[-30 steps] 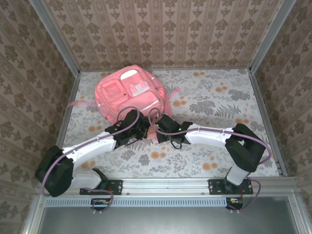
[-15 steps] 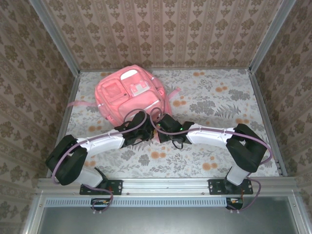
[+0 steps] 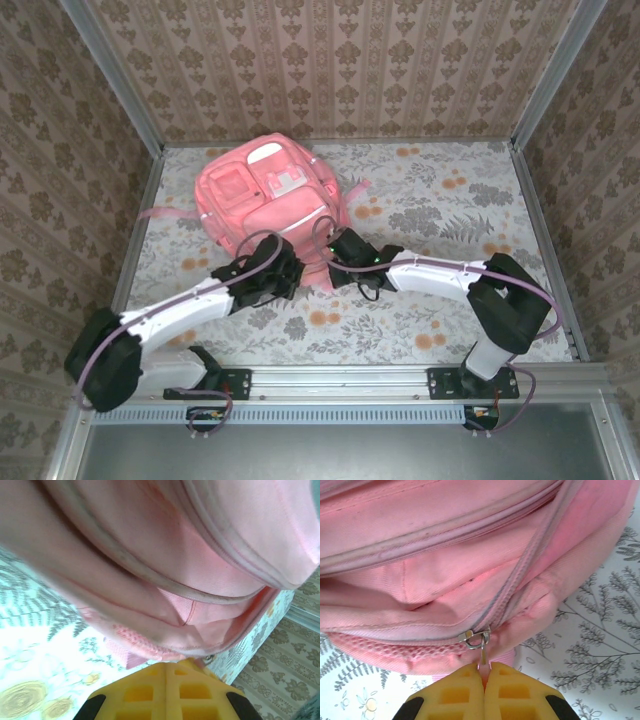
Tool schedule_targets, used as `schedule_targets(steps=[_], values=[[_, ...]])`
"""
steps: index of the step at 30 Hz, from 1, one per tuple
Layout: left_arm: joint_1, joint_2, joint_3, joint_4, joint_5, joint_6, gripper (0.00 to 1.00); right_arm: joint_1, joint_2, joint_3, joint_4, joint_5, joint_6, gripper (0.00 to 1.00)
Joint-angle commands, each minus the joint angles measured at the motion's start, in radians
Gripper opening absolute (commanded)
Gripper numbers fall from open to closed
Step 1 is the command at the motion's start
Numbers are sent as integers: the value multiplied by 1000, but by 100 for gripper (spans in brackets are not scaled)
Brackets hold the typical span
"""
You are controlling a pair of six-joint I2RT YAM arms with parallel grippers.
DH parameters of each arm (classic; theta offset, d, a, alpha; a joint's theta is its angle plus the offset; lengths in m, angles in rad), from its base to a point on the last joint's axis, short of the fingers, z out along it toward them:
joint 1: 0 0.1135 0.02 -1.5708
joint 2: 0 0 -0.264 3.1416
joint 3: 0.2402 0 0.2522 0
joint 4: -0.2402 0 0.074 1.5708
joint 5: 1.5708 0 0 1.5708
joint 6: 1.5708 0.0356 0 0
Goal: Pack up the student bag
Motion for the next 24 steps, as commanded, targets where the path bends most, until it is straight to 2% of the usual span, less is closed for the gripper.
schedule_targets(steps=[1,4,7,12,16,21,24], values=[[17,-93,-84,-127,-32,16,0,-25,-11,16,-30,48,-43,0],[25,-105,-151,9,-2,-49,0,-25,-11,19,-30,29,-42,0],[26,-42,-148,154,30,-73,25,-25,-14,13,-27,18,-28,0],[26,104,-89,353,96,-83,37,-24,-23,-1,-24,16,-22,0],[28,182,-33,424,126,-89,36,-21,-29,-13,-16,14,-16,0],[23,173,48,283,133,-48,29,-15,-35,-24,-6,15,-10,0],[18,123,72,182,99,-27,29,-16,-37,-26,-2,22,-10,0]])
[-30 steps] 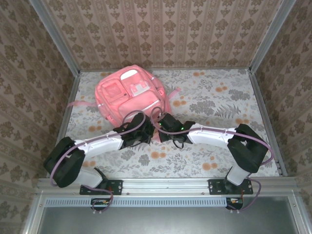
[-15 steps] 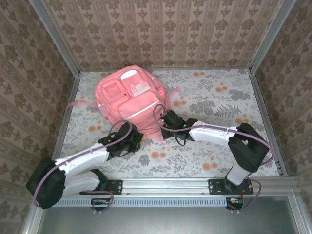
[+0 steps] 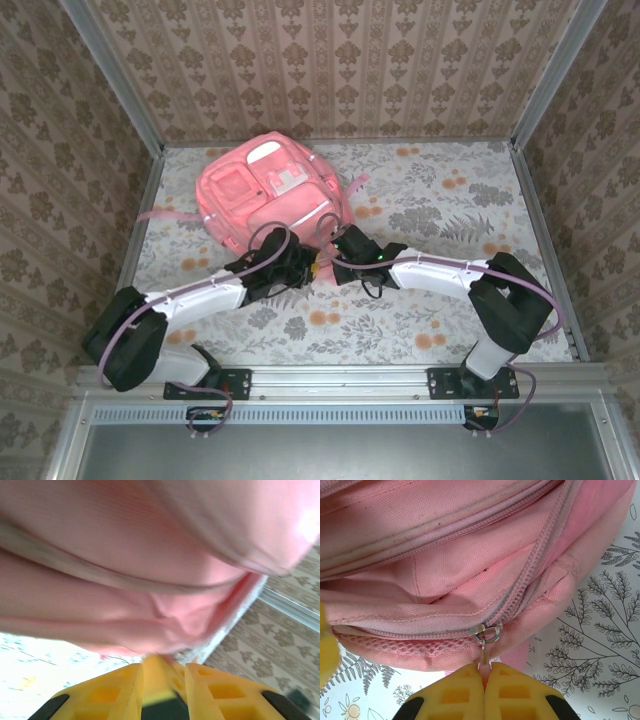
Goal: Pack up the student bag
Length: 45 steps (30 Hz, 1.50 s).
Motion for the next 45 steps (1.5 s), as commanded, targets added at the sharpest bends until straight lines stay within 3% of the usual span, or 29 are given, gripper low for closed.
schedule_targets(steps=[1,4,11,19,24,27,30,32,37,45], values=[[-1,-67,40,-108,-32,28,30,3,-30,-17,-2,23,8,0],[2,-71,46,-96,-50,42,35,3,-29,-17,3,24,7,0],[-2,92,29,75,40,-62,37,3,-27,-14,6,28,4,0],[6,170,51,83,-15,-71,42,4,-29,-17,9,23,7,0],[8,196,69,-3,-15,-76,45,4,-27,-15,13,20,9,0],[5,215,39,-9,-11,-102,38,4,-23,-13,13,21,8,0],[2,238,4,7,-13,-122,19,3,-7,-8,17,18,11,0],[4,250,-16,33,-11,-123,1,4,-3,-6,21,15,14,0],[16,211,-42,24,2,-89,0,3,4,4,12,28,3,0],[53,-124,-60,-374,-38,89,0,-38,0,2,-22,91,-70,0]])
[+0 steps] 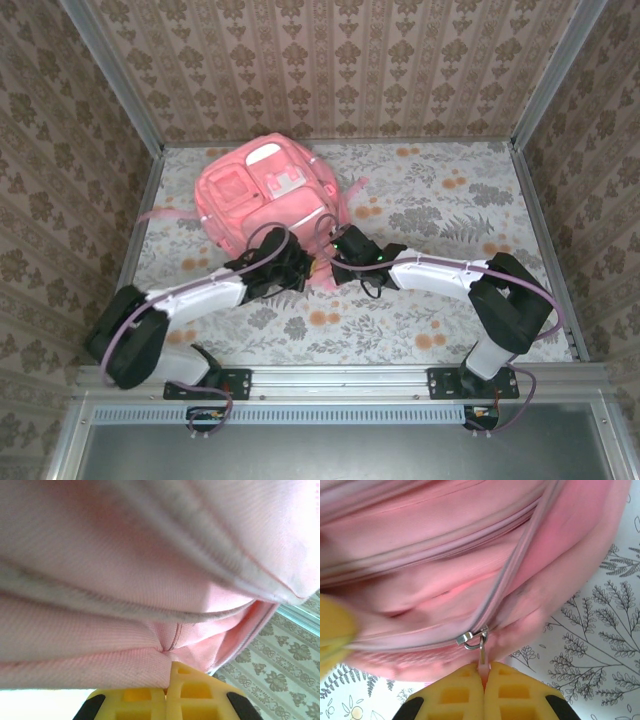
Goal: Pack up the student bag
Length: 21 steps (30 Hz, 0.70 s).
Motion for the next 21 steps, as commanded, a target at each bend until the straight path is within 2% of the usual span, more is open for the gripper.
schedule_targets(steps=[1,10,17,21], values=[[27,-156,-58,-318,-50,75,0,-41,2,4,-48,89,-46,0],[41,-539,-228,-582,-43,48,0,-88,56,33,-32,125,-112,0],[75,-844,-280,-850,-69,29,0,-156,112,99,-43,146,-170,0],[79,-910,-327,-804,-51,4,0,-176,87,102,-42,98,-186,0]])
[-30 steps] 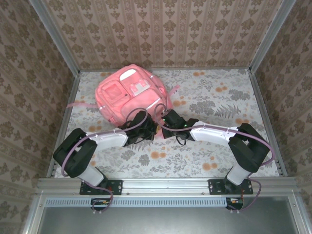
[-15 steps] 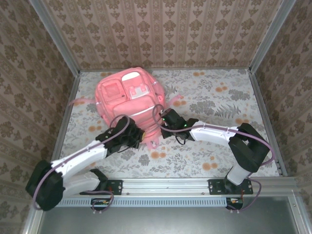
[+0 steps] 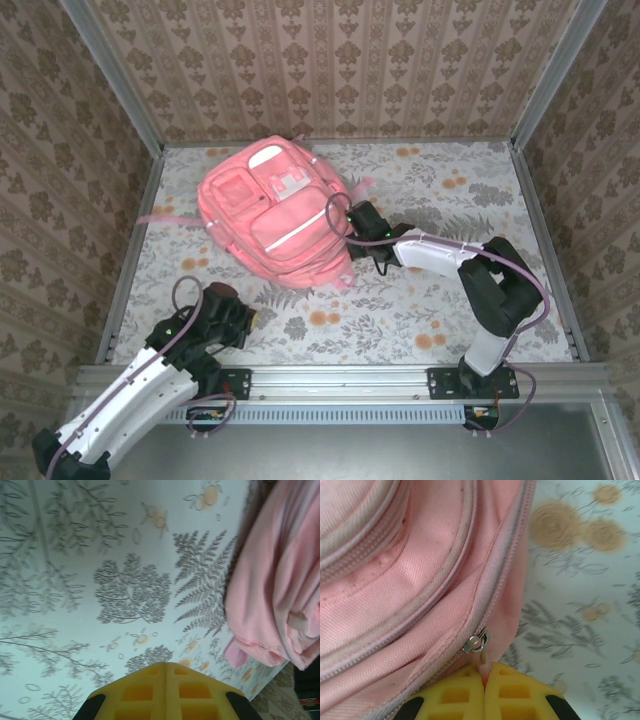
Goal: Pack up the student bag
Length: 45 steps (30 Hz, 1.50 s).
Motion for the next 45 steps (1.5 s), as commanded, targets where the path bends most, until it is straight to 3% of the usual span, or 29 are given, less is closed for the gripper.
schedule_targets(steps=[1,3,8,13,17,21,24,37,45], values=[[10,-21,-49,-9,2,-33,0,0,-20,14,-55,2,-26,0],[9,-1,-75,89,16,-41,0,7,-39,0,-45,-40,-6,0],[9,115,-46,273,11,-43,22,46,-59,-33,-38,-73,27,0],[-2,345,89,456,31,-10,36,58,-49,-50,-28,-67,46,0],[-52,559,217,594,19,-33,37,58,-52,-67,-5,-66,52,0],[-103,748,356,610,9,-78,36,57,-56,-77,12,-63,53,0],[-127,838,414,630,-5,-111,41,58,-60,-85,24,-62,56,0],[-193,1041,527,626,10,-311,42,58,-89,-141,68,-53,78,0],[-161,1103,555,619,-75,-320,44,58,-93,-146,77,-65,88,0]])
